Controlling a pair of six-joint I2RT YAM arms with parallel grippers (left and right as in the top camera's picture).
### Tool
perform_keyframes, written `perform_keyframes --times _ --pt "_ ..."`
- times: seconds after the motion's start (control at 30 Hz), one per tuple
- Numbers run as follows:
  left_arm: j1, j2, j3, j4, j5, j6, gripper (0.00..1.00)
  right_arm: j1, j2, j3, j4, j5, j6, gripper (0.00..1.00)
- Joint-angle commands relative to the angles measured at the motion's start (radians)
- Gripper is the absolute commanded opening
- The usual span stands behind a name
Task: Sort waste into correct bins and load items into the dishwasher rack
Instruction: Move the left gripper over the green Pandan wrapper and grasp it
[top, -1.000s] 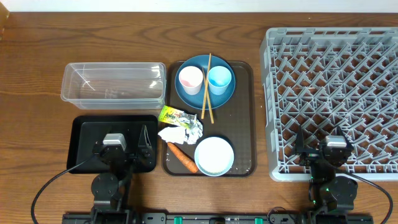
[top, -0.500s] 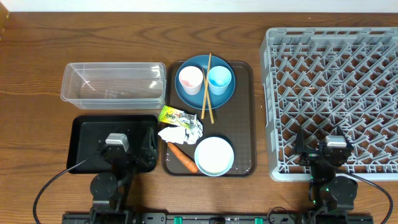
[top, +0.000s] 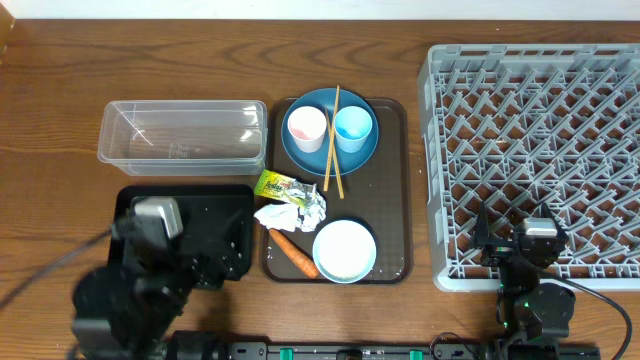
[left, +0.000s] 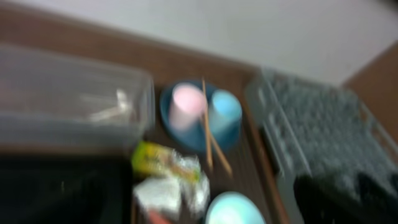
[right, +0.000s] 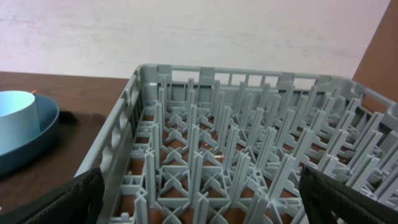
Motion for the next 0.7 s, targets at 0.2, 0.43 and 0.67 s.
perform_keyframes --times 0.2,0.43,0.67 --pt "-0.004 0.430 0.494 -0.445 0.122 -0.005 0.98 -0.002 0.002 -0.002 -0.004 0.007 0.016 0.99" --pt "-0.004 0.561 0.485 -0.453 0.122 -0.006 0.99 -0.002 0.002 -0.002 -0.004 0.007 0.016 0.99" --pt "-0.004 0.670 0.462 -0.470 0.114 -0.039 0.56 -0.002 0.002 -0.002 -0.004 0.006 0.016 0.99"
